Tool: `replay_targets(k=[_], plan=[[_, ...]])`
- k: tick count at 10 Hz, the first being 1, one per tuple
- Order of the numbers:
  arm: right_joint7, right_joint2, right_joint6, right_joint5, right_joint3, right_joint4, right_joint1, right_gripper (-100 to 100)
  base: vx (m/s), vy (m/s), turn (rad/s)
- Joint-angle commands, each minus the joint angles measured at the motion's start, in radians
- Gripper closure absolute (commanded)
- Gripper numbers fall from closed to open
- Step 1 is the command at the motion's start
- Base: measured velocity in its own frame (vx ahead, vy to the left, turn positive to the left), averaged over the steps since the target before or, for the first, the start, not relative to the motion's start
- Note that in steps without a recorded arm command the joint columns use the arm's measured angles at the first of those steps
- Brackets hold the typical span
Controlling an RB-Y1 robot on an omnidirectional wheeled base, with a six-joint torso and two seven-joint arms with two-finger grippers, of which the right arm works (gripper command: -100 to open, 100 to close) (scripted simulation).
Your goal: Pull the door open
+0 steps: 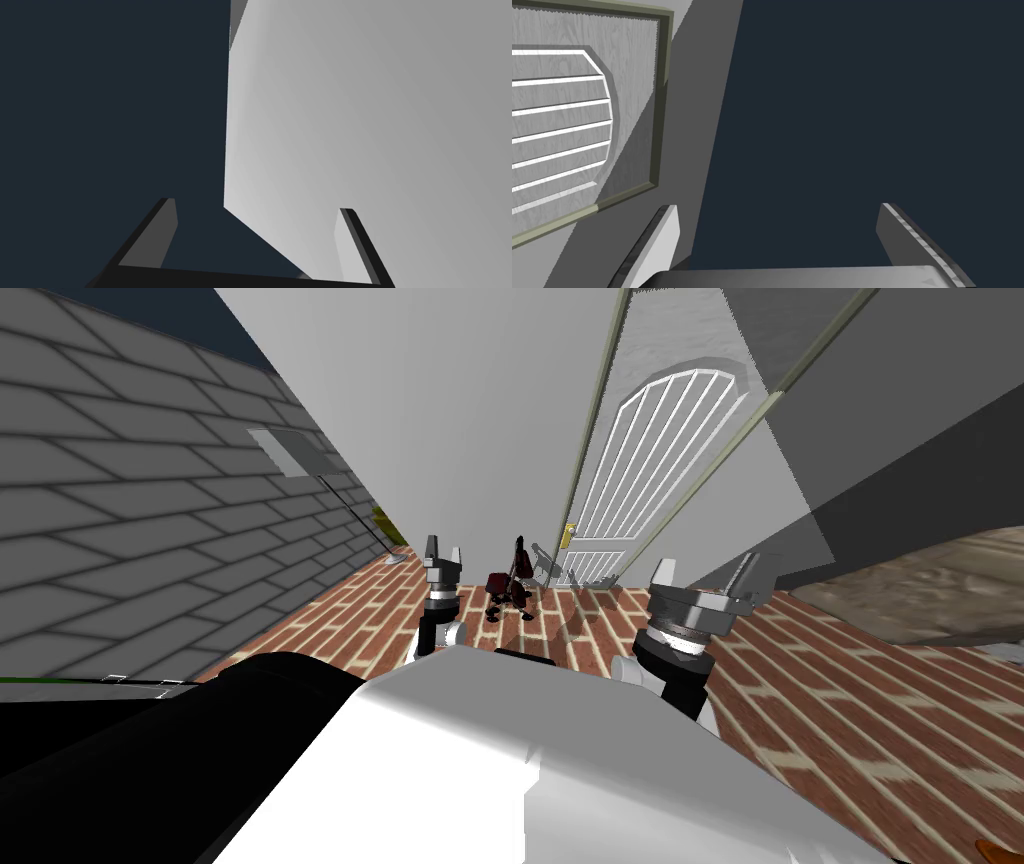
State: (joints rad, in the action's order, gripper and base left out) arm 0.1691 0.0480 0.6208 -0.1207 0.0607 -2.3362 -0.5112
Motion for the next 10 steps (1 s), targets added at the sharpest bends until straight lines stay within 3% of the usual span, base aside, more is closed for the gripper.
replay_targets(k=[1,5,10], plan=[[-0.025,-0.011,-0.002,-0.011,0.009,0.035,0.019,-100,-0.038,0.075,0.028],[-0.07,-0.029,-0.005,-0.032,0.025,0.099,0.055,-100,0.09,-0.039,0.024],[-0.155,-0.057,-0.012,-0.07,0.054,0.218,0.12,-100,0.076,-0.018,0.028]])
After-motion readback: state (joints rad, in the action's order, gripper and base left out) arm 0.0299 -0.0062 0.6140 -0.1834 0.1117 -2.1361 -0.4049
